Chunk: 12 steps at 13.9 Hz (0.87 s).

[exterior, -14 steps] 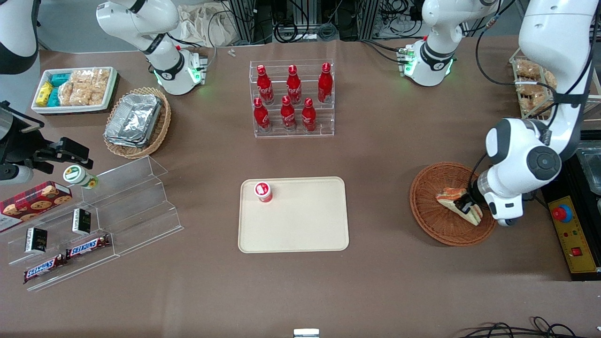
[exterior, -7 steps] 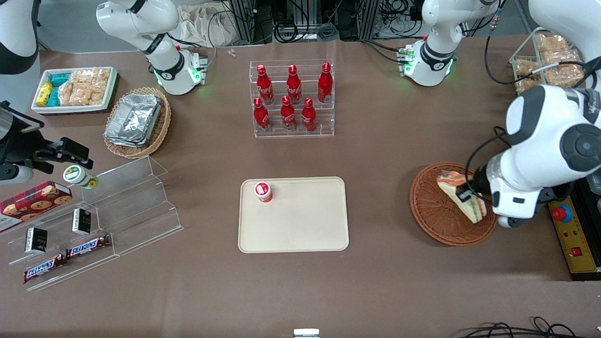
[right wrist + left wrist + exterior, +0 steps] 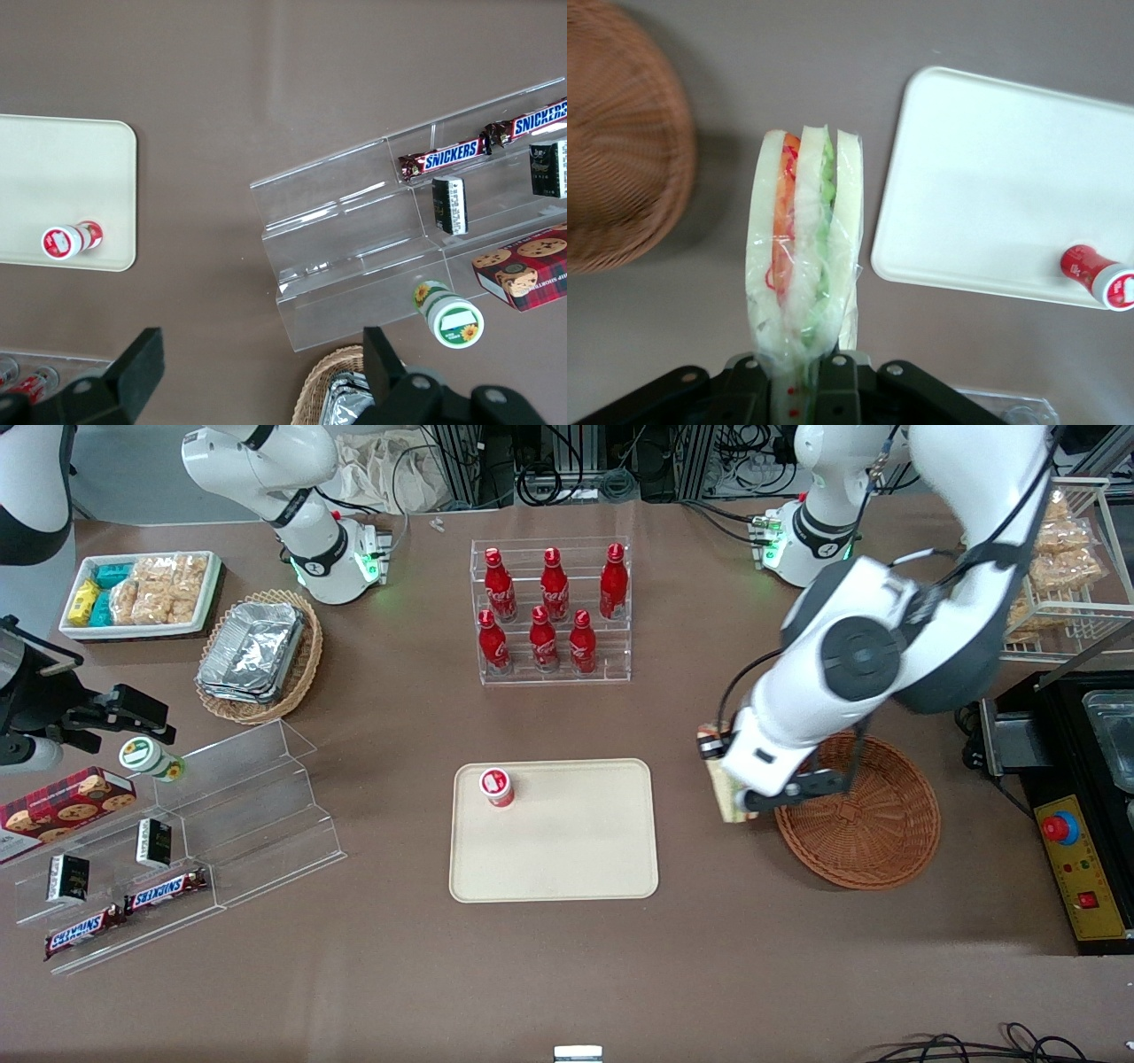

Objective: Place sandwich from basket to tray
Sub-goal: 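Lift the sandwich and carry it with the left gripper toward the cream tray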

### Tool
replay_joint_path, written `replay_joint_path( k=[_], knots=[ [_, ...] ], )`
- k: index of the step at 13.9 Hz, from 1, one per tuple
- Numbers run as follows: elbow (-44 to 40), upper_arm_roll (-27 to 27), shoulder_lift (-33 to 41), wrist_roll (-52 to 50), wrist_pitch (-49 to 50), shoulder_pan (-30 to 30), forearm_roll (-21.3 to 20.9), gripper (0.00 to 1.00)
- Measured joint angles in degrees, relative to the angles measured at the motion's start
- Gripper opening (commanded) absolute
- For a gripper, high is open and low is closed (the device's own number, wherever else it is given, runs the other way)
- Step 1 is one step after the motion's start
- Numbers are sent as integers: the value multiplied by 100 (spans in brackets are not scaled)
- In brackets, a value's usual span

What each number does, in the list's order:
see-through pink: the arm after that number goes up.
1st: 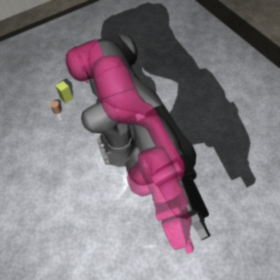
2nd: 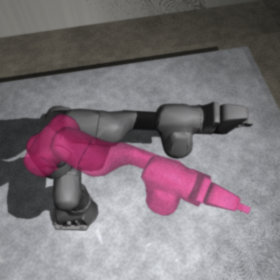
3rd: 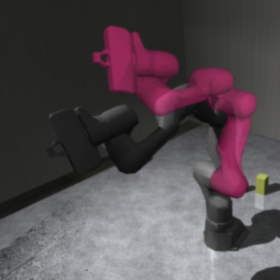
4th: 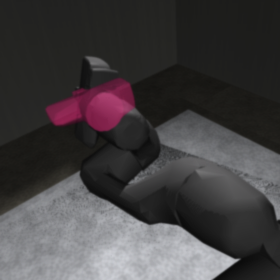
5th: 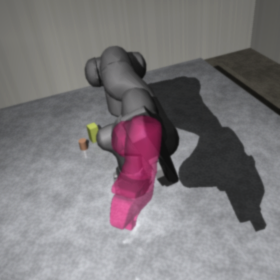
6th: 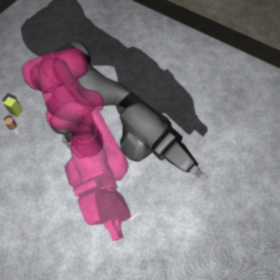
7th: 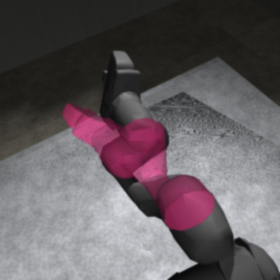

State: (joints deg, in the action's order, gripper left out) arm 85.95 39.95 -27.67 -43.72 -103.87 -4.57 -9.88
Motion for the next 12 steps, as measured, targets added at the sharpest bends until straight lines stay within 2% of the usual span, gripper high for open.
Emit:
replay_joint_path(
  k=[5,8,10,11,12],
  knots=[
    [-9,-6,-1336,180,-738,549,-780,0],
    [-47,-142,-1767,139,-1199,933,-921,0],
    [-83,-551,-1871,100,-1326,1360,-922,0],
    [-88,-789,-1906,88,-1479,1582,-922,9],
    [-100,-934,-1937,70,-1605,1739,-922,84]
  ],
)
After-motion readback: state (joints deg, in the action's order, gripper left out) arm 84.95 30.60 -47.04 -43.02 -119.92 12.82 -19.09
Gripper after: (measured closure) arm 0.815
